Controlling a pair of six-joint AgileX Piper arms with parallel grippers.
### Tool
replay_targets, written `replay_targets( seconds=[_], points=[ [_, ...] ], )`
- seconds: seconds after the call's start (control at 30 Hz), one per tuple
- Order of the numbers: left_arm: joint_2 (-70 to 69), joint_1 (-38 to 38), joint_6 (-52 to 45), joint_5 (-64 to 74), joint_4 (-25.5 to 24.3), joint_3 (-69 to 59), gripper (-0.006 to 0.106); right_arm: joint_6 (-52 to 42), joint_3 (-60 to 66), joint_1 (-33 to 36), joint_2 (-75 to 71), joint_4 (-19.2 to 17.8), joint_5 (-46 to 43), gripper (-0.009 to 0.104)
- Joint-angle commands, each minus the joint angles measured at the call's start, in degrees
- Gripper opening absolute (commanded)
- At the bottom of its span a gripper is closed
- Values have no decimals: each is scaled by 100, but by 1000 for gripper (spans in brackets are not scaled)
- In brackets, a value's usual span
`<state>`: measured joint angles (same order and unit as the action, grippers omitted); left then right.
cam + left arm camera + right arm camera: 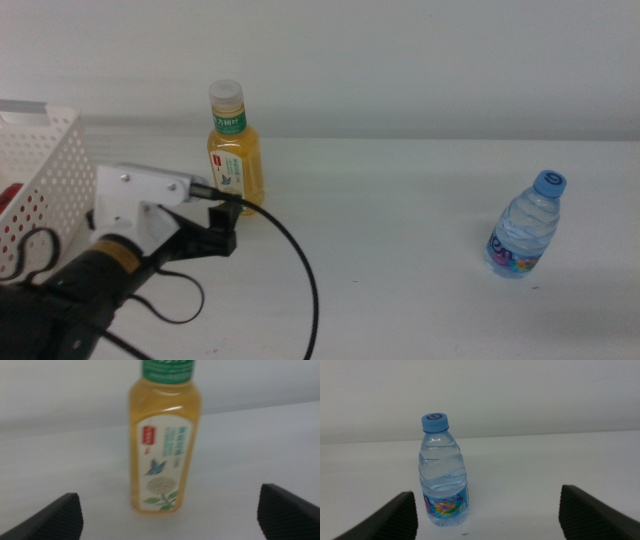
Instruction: Use arms to grab the bottles and put them into the dustbin to the left of the table.
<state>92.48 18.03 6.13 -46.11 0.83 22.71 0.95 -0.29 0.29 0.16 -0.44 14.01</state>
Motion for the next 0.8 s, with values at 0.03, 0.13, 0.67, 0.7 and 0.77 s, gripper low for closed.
replay_targets(
  seconds=[0.03,0.13,0.67,0.7,0.77],
  points=[
    [222,129,85,-162,22,247,94,-38,241,-34,-224,-14,6,76],
    [462,197,85,-162,52,449,94,-38,241,-34,-224,-14,6,76],
    [1281,200,-16,-222,259,1158,94,-38,241,-34,-224,-14,6,76],
    [1316,200,-27,-265,259,1205,94,-38,241,-34,-224,-14,6,76],
    [1379,200,-27,-283,271,1257,94,-38,241,-34,-224,-14,6,76]
  ],
)
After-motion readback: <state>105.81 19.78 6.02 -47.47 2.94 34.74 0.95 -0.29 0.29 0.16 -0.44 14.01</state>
